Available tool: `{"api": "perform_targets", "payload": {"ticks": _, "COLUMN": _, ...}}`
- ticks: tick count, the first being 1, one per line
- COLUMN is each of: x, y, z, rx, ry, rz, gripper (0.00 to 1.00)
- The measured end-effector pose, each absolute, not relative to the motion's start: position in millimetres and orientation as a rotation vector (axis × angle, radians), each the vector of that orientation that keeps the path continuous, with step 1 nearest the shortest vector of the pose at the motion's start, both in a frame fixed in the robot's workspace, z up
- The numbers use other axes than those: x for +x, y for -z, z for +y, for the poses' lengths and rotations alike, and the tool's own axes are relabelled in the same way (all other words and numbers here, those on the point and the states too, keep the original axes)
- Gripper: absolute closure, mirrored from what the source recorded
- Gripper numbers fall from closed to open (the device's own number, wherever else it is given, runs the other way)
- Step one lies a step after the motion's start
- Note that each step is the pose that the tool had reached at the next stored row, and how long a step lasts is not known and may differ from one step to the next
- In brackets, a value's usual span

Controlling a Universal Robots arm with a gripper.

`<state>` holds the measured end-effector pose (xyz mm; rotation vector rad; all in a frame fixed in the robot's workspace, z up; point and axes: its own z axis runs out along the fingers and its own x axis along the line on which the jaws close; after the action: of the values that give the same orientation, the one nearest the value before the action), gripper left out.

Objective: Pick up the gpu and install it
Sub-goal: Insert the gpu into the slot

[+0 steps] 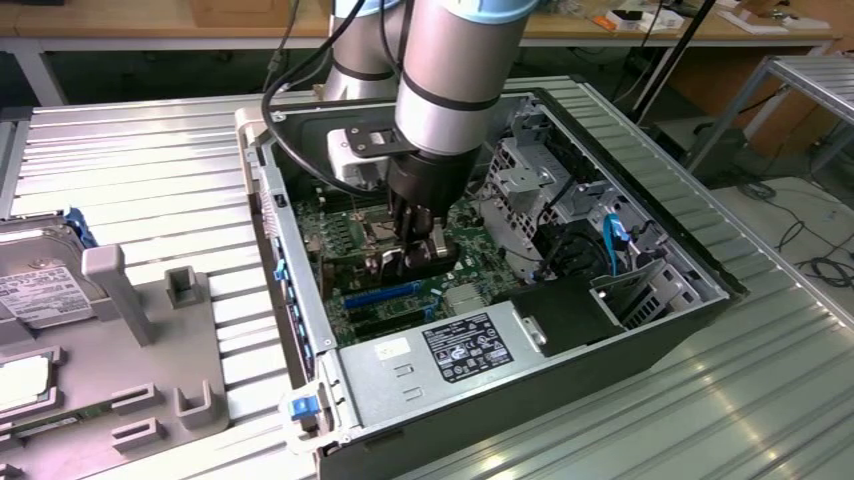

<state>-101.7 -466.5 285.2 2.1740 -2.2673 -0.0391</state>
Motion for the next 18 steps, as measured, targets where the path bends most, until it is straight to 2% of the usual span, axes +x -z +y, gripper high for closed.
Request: {"api": "perform_targets", "payload": {"ticks": 18, "x": -105.8, "y": -284.0, "z": -468.9, "rx": 2.173, "ry": 0.038, "rz": -2.267, "gripper": 0.73}}
